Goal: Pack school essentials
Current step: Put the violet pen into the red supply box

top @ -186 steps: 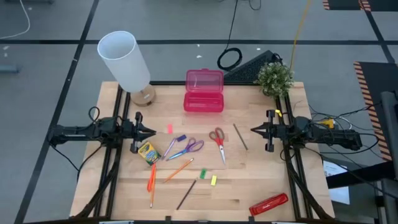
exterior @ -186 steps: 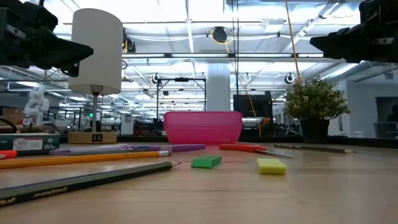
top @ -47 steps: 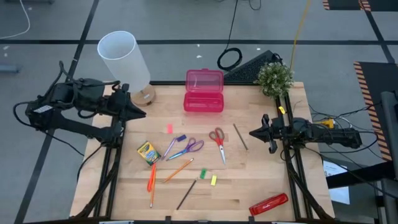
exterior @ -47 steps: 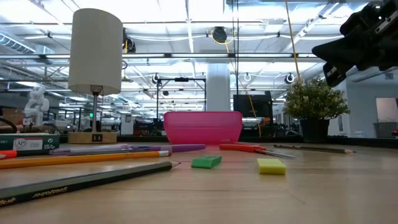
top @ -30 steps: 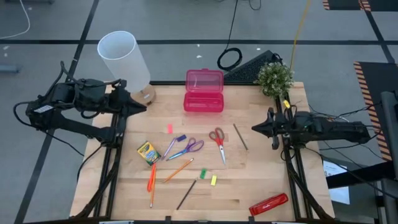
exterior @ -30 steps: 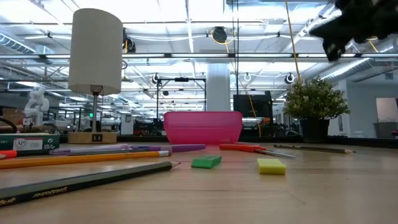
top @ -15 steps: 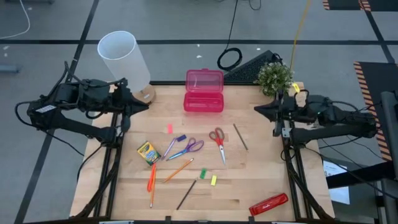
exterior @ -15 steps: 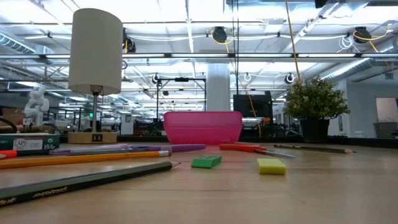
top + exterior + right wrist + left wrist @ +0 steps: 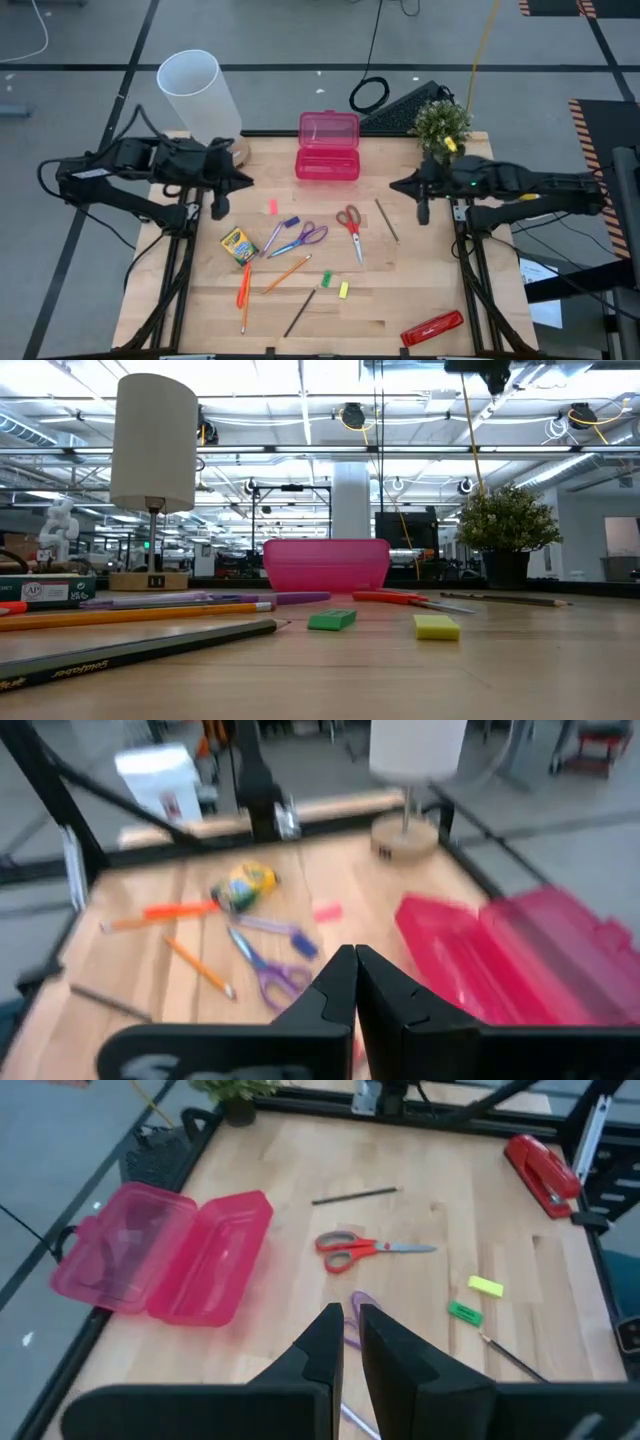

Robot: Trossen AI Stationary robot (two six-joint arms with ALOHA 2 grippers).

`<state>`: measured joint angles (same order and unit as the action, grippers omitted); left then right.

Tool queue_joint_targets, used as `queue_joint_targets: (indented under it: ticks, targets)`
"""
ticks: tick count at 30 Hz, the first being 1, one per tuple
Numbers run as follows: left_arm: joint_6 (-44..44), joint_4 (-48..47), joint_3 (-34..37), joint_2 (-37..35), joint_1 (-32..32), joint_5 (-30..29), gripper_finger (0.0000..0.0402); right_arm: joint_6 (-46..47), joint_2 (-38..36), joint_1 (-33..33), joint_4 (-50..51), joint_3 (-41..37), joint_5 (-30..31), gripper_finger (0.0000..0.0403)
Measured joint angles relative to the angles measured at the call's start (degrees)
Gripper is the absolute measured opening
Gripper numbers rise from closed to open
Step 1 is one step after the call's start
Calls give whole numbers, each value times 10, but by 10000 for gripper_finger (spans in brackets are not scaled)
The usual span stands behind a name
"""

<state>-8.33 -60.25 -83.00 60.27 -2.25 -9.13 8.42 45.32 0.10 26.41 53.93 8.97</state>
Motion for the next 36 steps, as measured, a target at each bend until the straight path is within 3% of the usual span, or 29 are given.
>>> queue_joint_targets:
  ticks: [16, 32, 36]
  targets:
    - [-140, -36, 6, 137, -98, -2, 42, 14, 74, 45, 51, 0, 3, 0]
    - [-415, 75, 206, 235, -105, -4, 43, 16, 83, 77, 77, 0, 54, 0]
    - [-461, 75, 229, 254, -103, -4, 61, 16, 83, 83, 77, 0, 61, 0]
